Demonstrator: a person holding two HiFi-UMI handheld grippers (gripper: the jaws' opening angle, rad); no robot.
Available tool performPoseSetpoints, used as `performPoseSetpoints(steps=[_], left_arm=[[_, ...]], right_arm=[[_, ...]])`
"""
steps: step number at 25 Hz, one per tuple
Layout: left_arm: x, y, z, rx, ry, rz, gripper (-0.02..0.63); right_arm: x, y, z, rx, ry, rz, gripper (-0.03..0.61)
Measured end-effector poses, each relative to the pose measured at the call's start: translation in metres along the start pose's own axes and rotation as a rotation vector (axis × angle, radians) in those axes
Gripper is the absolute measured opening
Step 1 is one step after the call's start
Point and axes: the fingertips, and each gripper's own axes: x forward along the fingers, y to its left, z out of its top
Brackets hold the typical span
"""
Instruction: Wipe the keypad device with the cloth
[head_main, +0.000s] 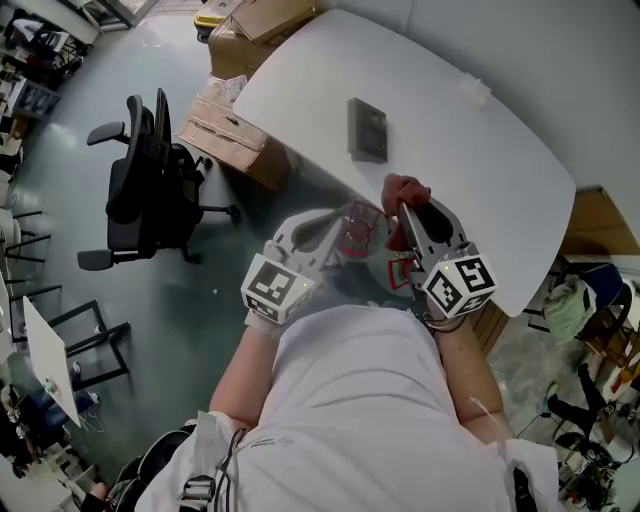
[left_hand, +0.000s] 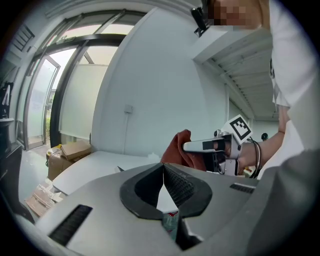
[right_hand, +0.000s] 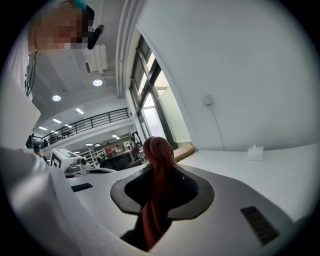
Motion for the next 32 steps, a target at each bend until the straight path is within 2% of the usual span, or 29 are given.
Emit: performPoseSetpoints(steps=[8,16,20,25,32], left_arm=[[0.019,0.074,0.000,0.060,0.072,-0.106,0.012],[0.028,0.098,-0.014,0.068,0.122,-0.139,0.012],[0.031,0.098,-0.018,0.077,0.141,-0.132,0.012],[0.038,0.101,-0.017,0.064,0.148,-0.081,0.012],[0.069,0.100,-0.038,0.092,0.207,-0.039,0.012]], right_arm=[[0.079,-0.026,0.001,0.070,0.015,-0.103,0.089],[0.110,-0.041,-0.003,0.079,0.049,-0.140,0.089],[0.116,-0.046,-0.006,0.089,0.067,-0.141,0.089],[0.127,-0.049,-0.012,0.090,0.101,-0.103,0.089],[0.139,-0.065,-0.035,0.142,0.146,-0.058,0.089]])
